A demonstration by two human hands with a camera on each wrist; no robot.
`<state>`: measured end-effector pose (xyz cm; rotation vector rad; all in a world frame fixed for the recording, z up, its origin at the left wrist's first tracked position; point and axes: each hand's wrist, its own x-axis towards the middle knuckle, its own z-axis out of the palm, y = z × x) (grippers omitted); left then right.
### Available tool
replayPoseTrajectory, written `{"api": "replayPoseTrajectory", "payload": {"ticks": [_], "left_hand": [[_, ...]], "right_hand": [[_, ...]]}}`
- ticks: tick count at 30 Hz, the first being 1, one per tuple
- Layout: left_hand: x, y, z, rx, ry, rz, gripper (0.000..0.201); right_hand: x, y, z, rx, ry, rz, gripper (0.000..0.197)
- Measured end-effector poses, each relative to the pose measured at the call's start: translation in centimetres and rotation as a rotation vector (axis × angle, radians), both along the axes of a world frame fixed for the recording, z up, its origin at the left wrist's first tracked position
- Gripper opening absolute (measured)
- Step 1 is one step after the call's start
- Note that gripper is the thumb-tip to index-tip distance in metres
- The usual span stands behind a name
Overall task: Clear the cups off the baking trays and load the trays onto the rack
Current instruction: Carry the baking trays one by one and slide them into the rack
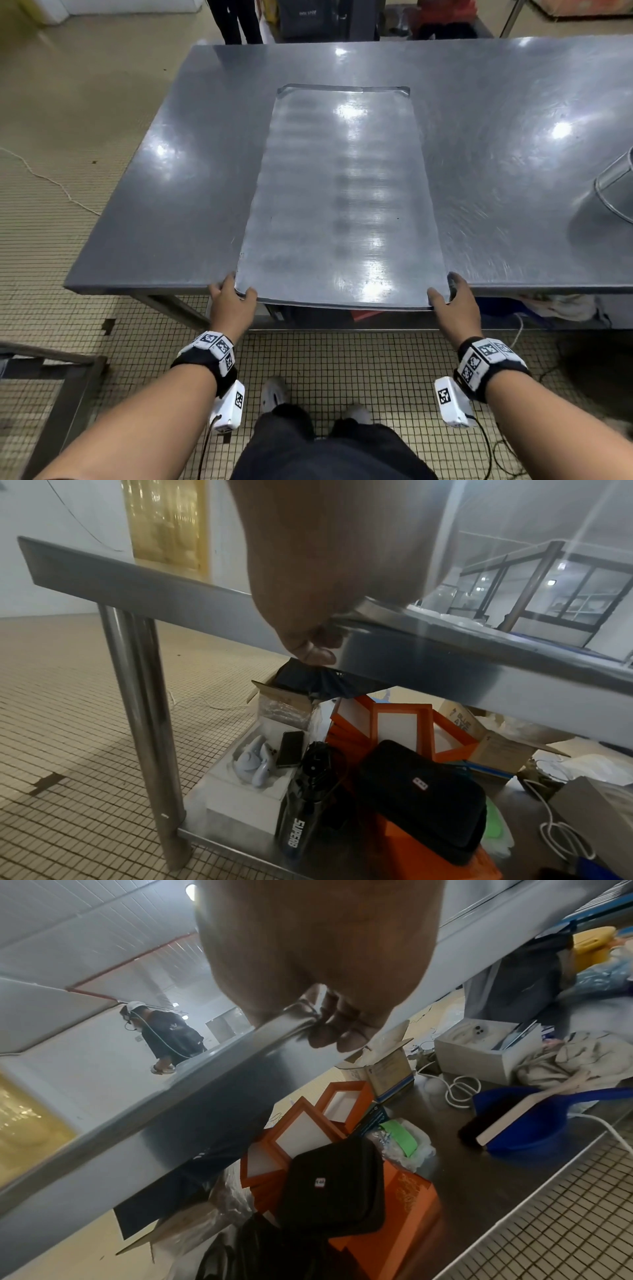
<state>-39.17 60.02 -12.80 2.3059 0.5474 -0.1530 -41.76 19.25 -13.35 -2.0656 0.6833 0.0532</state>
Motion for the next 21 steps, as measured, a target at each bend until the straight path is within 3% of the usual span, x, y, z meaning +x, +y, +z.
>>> {"api": "replayPoseTrajectory", "payload": {"ticks": [7,11,14,21], "left_hand": [[-1.4,3.4,-1.5,-0.137,0.152,-0.22,0.099],[-1.7,4.0,-0.7,-0.266,0.205,-0.273,0.098],[-1.9,4.6,-0.6,-0.315,0.265,-0.317,0.122],[-1.7,5.5,-0.1,-0.208,0.418,-0.441,0.164]], "right_hand": [[-0.2,-2.7,1.0,0.036,0.078,0.09,0.089],[0.7,-2.7,1.5,-0.011,0.048,0.056,0.077],[1.5,-2.5,1.7,-0.046,0.051,0.018,0.071],[2.5,-2.2,1.5,-0.107,0.082,0.077,0.062]]}}
